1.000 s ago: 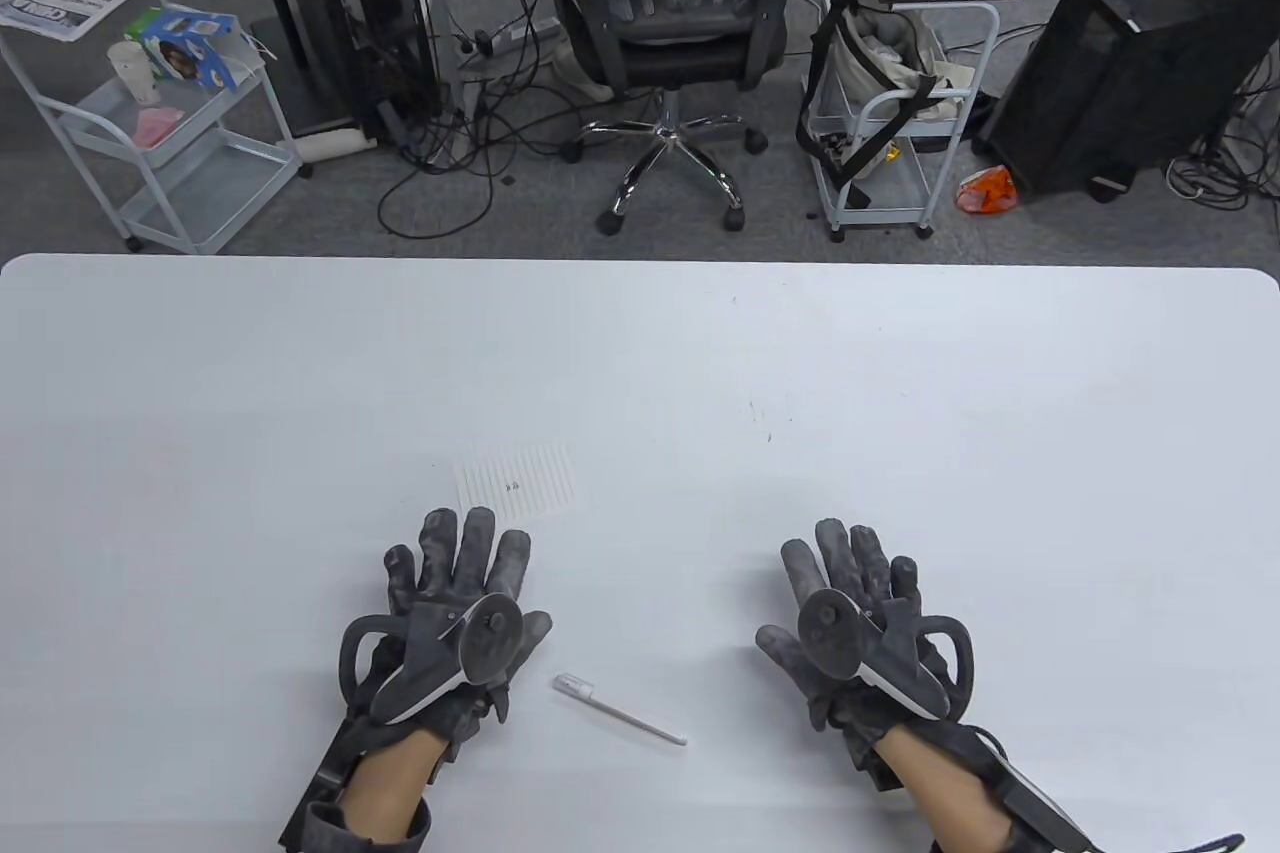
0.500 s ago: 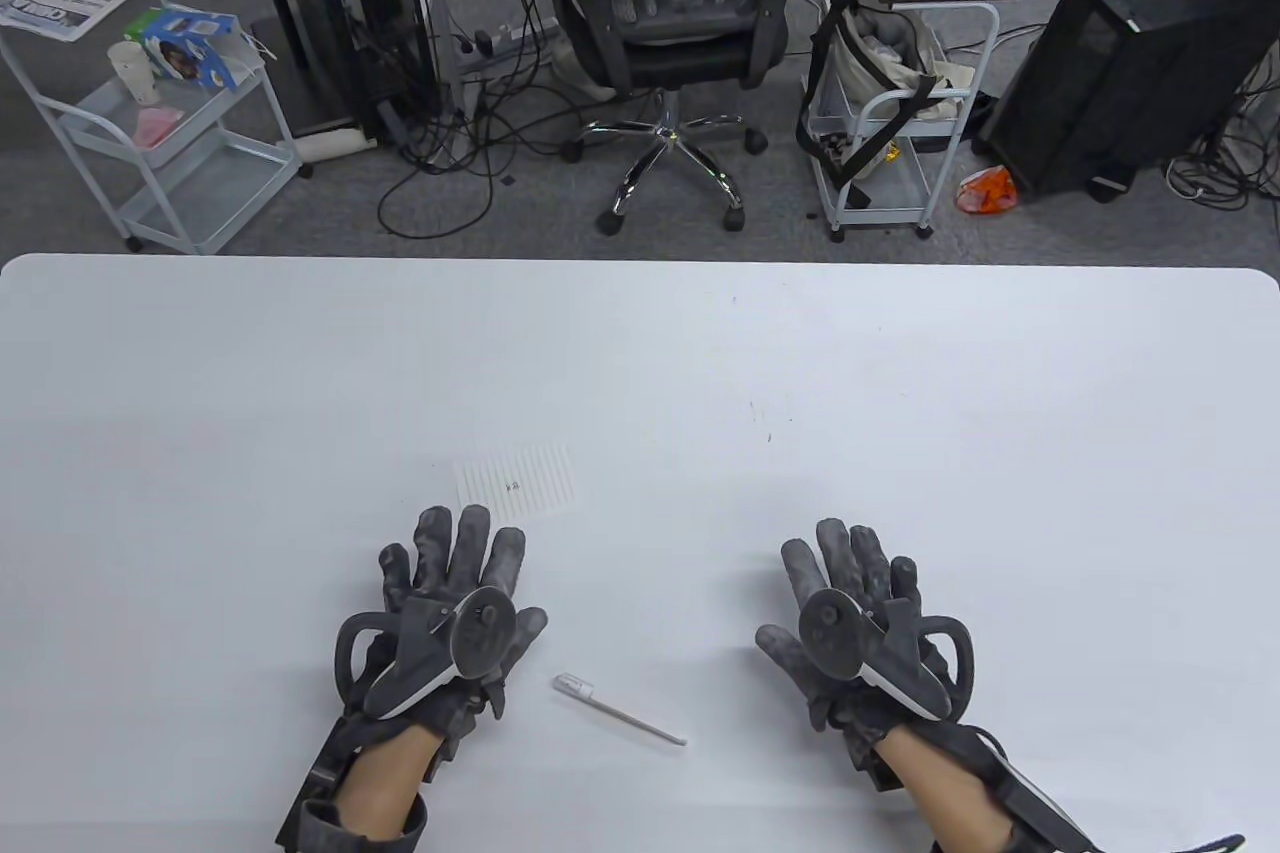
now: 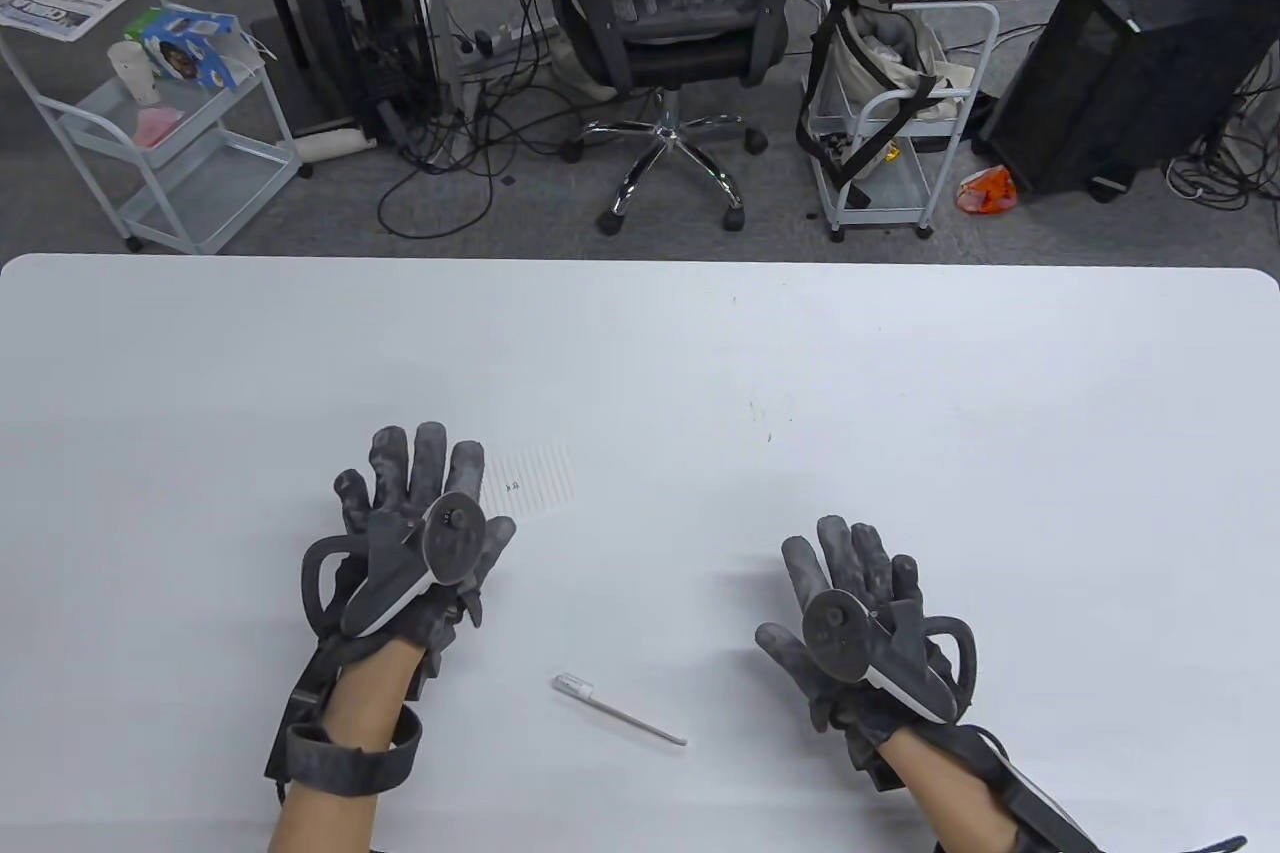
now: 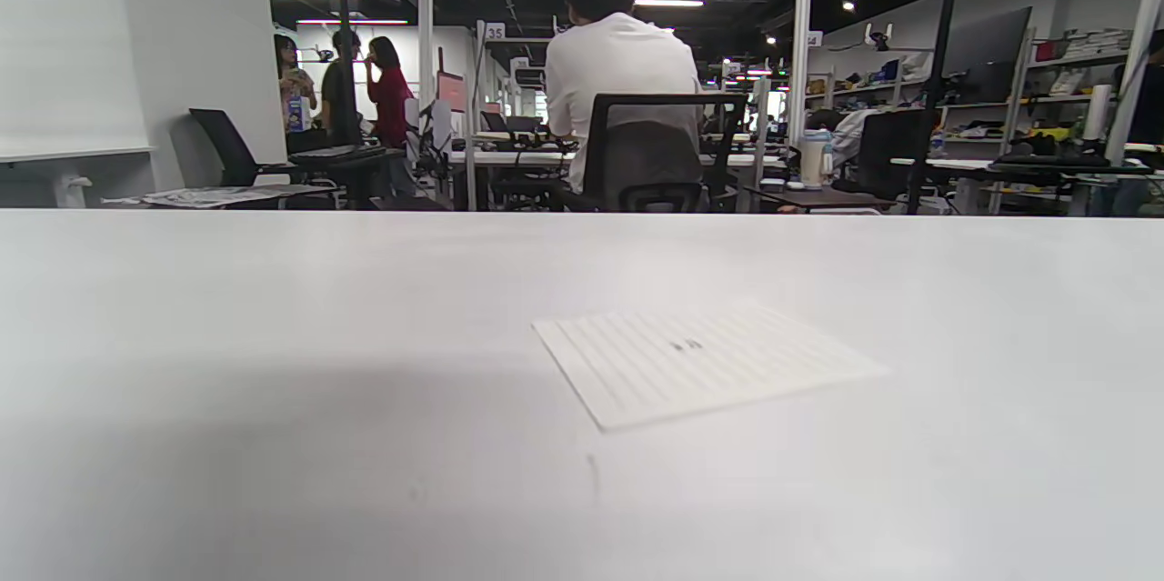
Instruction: Squeeze and apply correction pen on text
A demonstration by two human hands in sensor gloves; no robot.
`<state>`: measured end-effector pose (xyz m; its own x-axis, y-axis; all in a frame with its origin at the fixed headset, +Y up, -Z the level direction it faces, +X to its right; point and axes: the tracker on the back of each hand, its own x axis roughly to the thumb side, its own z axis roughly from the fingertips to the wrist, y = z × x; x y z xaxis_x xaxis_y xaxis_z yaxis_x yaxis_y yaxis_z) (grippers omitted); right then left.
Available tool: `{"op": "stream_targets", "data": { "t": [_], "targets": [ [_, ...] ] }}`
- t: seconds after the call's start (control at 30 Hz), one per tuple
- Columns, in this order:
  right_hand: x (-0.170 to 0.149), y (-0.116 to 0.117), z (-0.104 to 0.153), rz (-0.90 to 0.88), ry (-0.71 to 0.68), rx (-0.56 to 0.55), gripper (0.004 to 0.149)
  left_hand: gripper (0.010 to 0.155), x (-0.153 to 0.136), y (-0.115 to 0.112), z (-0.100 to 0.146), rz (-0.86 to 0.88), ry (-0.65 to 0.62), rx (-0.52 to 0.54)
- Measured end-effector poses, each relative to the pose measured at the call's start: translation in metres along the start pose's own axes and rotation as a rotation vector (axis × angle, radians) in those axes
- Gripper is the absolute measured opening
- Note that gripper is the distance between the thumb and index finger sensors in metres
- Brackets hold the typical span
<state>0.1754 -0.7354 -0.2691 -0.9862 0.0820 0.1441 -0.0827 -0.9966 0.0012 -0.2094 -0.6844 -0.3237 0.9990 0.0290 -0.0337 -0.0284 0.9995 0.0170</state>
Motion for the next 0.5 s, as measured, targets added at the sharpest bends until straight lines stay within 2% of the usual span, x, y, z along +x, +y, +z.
{"op": "stream_targets", "data": {
  "t": [0.13,0.23,0.37,0.5],
  "targets": [
    [-0.001,0.000,0.000,-0.007,0.004,-0.004,0.082,0.082,-0.004,0.004,-0.029,-0.058,0.057,-0.020],
    [-0.003,-0.002,-0.001,-0.015,0.011,-0.008,0.082,0.082,-0.009,-0.001,-0.051,-0.074,0.118,-0.046],
    [-0.006,-0.001,-0.002,-0.026,0.024,-0.002,0.082,0.082,-0.016,-0.028,-0.072,-0.042,0.164,-0.134],
    [-0.008,0.000,-0.003,-0.030,0.030,0.012,0.082,0.084,-0.022,-0.058,-0.080,-0.046,0.181,-0.225]
  ]
}}
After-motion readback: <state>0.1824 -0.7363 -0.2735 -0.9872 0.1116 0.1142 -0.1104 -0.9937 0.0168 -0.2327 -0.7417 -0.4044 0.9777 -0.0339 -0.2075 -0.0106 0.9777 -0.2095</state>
